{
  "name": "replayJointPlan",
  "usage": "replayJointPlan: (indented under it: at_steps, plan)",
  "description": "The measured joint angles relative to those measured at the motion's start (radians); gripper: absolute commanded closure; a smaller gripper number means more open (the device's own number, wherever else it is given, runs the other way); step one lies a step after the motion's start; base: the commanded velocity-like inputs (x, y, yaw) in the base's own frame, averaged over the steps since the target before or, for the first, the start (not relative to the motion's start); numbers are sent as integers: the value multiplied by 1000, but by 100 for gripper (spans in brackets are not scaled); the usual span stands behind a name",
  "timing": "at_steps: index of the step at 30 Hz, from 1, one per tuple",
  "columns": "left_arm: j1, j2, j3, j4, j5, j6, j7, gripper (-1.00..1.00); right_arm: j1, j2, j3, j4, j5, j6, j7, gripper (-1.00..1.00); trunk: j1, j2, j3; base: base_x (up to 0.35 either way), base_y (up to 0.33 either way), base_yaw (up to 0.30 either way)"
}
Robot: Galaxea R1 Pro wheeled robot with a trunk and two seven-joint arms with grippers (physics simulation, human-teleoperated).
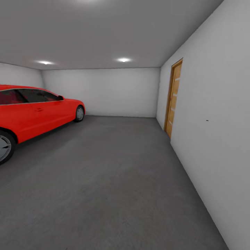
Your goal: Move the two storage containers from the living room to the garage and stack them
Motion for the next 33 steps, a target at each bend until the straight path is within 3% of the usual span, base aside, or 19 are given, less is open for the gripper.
replayJointPlan:
  at_steps: [33]
  plan:
    - [0, 0, -2, 0, 0, 0, 0, -100, 0, -1, 1, 4, 0, 6, 0, -100, 0, 0, 0, 324, 0, 1]
